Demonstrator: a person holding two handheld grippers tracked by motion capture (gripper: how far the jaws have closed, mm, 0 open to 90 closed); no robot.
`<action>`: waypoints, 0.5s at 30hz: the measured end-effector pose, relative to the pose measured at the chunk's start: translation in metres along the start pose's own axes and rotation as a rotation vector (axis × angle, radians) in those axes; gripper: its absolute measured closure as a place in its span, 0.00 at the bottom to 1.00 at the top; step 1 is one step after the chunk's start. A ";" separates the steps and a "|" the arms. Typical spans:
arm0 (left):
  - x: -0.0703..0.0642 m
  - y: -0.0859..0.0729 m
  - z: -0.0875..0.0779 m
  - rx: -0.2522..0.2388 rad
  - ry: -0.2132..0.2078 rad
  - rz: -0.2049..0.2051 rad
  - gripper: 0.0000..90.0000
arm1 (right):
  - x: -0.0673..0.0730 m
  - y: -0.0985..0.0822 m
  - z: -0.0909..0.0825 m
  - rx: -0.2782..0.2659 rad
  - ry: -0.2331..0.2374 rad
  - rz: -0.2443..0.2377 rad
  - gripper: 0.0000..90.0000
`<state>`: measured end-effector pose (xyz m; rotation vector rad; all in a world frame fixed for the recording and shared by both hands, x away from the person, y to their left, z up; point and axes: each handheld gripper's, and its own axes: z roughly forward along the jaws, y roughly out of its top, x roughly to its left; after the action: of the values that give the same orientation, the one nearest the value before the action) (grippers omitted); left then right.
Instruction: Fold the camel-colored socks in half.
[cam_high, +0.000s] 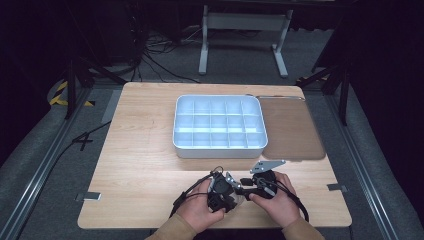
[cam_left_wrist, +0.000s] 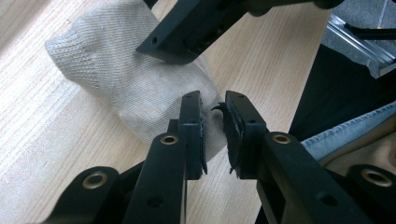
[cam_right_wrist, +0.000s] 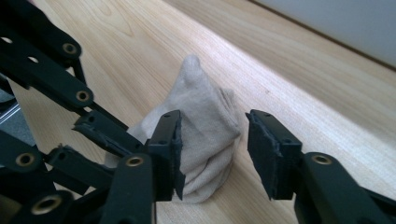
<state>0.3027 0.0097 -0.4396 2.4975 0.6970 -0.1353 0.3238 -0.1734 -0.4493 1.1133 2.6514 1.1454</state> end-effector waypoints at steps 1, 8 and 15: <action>0.000 -0.001 0.000 -0.006 0.001 -0.001 0.86 | -0.001 0.000 0.002 0.012 0.002 0.008 0.57; 0.001 -0.006 -0.006 0.009 0.002 0.001 0.81 | -0.007 -0.003 0.014 0.054 0.063 0.068 0.53; 0.005 -0.012 -0.013 0.005 0.026 -0.021 0.78 | -0.010 -0.003 0.018 0.061 0.103 0.083 0.55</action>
<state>0.3001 0.0279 -0.4352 2.5015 0.7351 -0.1130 0.3351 -0.1702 -0.4668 1.2178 2.7586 1.1738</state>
